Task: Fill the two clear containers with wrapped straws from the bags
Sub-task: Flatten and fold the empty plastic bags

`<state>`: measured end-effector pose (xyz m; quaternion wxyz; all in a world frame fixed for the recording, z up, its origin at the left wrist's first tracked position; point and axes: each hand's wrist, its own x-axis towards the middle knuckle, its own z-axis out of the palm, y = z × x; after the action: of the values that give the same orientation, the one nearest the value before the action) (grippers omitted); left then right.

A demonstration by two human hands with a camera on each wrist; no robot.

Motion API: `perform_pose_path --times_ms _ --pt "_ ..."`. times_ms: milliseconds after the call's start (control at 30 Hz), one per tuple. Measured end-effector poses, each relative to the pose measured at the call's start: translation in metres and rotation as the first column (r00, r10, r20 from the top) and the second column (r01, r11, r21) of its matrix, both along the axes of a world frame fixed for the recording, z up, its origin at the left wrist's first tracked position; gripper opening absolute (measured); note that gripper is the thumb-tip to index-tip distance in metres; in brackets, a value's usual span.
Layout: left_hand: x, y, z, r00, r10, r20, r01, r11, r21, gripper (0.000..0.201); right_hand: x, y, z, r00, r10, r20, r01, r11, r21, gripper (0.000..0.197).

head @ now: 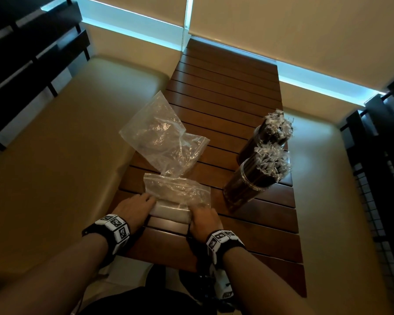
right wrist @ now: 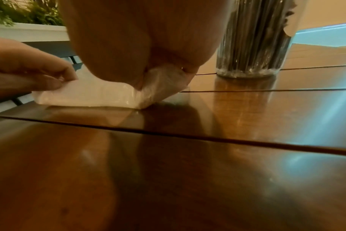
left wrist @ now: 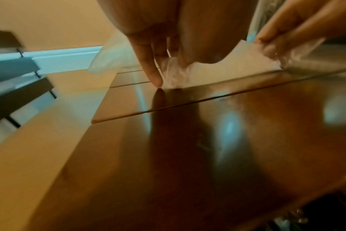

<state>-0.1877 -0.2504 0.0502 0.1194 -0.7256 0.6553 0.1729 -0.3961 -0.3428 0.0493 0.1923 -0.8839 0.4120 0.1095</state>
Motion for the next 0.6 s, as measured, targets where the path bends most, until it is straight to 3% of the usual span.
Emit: perform_pose_path --times_ms 100,200,300,400,500,600 --pt "-0.002 -0.002 -0.004 0.994 0.102 -0.044 -0.102 0.995 0.008 0.052 0.000 0.002 0.001 0.991 -0.126 0.038 0.124 0.991 0.054 0.027" --pt "-0.004 -0.003 -0.003 0.988 0.148 -0.033 -0.149 0.988 -0.033 0.048 -0.002 0.005 -0.003 0.998 0.060 0.003 -0.059 0.984 -0.166 0.035" --pt "-0.005 -0.006 0.002 0.997 -0.034 0.075 0.044 0.989 -0.141 0.042 -0.008 0.009 -0.004 0.964 0.258 -0.070 -0.268 0.929 -0.255 0.034" --pt "-0.001 -0.005 -0.004 0.966 -0.245 0.083 0.253 0.962 -0.099 0.039 -0.016 0.008 -0.003 0.936 0.331 -0.124 -0.352 0.906 -0.235 0.037" --pt "0.002 0.000 -0.002 0.955 -0.296 0.008 0.295 0.951 -0.091 0.050 -0.019 0.003 -0.003 0.913 0.361 -0.190 -0.399 0.887 -0.232 0.035" --pt "0.005 -0.002 -0.007 0.960 -0.277 0.042 0.278 0.960 -0.041 0.043 -0.013 0.003 0.000 0.940 0.304 -0.156 -0.333 0.919 -0.213 0.041"
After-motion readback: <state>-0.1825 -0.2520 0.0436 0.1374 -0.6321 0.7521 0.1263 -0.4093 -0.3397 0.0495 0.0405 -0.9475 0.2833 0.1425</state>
